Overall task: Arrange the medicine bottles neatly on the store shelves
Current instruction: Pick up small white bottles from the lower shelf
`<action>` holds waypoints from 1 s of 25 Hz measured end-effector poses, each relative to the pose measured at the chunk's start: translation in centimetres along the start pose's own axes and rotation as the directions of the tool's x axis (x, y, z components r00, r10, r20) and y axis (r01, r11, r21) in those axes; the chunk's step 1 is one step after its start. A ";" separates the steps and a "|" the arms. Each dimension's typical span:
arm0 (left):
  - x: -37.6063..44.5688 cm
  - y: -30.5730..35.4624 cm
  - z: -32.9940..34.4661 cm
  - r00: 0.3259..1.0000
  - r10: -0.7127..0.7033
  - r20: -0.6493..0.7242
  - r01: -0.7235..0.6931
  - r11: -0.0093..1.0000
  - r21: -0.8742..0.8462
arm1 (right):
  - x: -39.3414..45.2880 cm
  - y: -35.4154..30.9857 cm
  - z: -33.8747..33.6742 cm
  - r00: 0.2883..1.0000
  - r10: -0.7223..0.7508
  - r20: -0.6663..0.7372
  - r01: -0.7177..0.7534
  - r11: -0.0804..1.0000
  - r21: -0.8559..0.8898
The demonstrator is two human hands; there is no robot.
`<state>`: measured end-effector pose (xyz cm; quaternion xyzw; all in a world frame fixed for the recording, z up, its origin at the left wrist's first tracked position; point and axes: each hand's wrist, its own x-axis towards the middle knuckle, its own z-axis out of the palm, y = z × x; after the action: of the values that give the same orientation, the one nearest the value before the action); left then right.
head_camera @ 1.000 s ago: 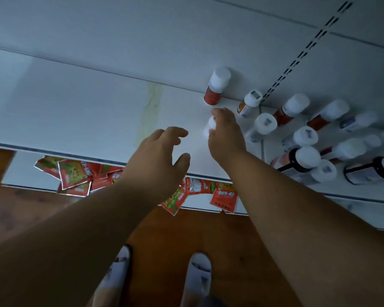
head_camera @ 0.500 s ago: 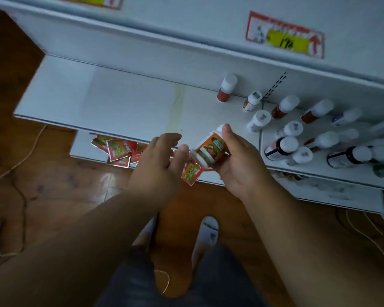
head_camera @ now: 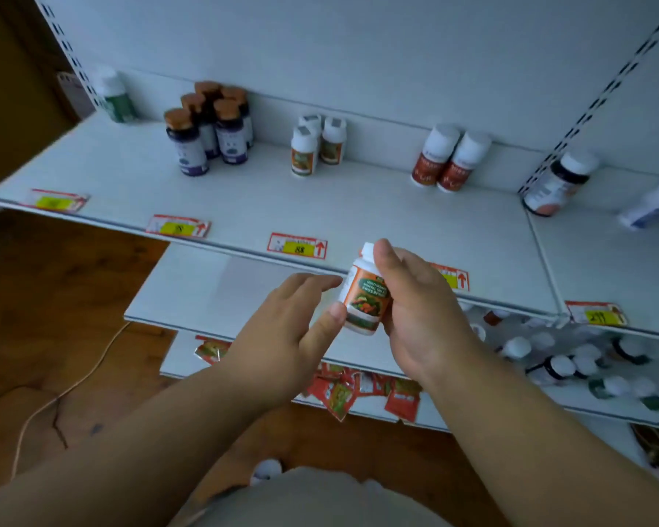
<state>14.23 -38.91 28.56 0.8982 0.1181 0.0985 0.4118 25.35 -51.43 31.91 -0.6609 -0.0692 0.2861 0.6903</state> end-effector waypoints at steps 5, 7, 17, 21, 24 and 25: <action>4.0 -1.3 -5.0 1.000 0.012 -0.013 -0.013 0.998 -0.065 | 2.2 -2.2 4.1 0.992 -0.119 -0.031 0.112 0.979 -0.168; 5.8 -2.0 -5.3 1.000 0.009 -0.005 -0.009 0.997 -0.077 | 4.0 -2.9 4.5 0.985 -0.173 -0.030 0.160 0.956 -0.245; 19.2 -7.2 -5.2 0.988 -0.107 -0.113 0.143 0.914 0.380 | 21.7 -5.8 3.6 0.946 -0.325 -0.011 0.212 0.644 -0.735; 23.0 -8.1 -6.2 0.997 0.049 -0.063 -0.005 0.827 0.563 | 25.6 -5.5 4.8 0.925 -0.379 0.018 0.226 0.512 -0.829; 25.8 -9.2 -7.3 0.991 0.122 0.062 -0.134 0.789 0.599 | 26.9 -4.3 4.9 0.914 -0.405 -0.001 0.213 0.483 -0.850; 26.3 -9.4 -7.6 0.987 0.122 0.103 -0.159 0.787 0.597 | 27.0 -3.7 4.9 0.912 -0.410 0.000 0.218 0.485 -0.847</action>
<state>35.98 -19.81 28.31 0.9912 0.0642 0.0597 0.0994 46.45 -33.89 28.37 -0.9085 -0.2457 0.0183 0.3375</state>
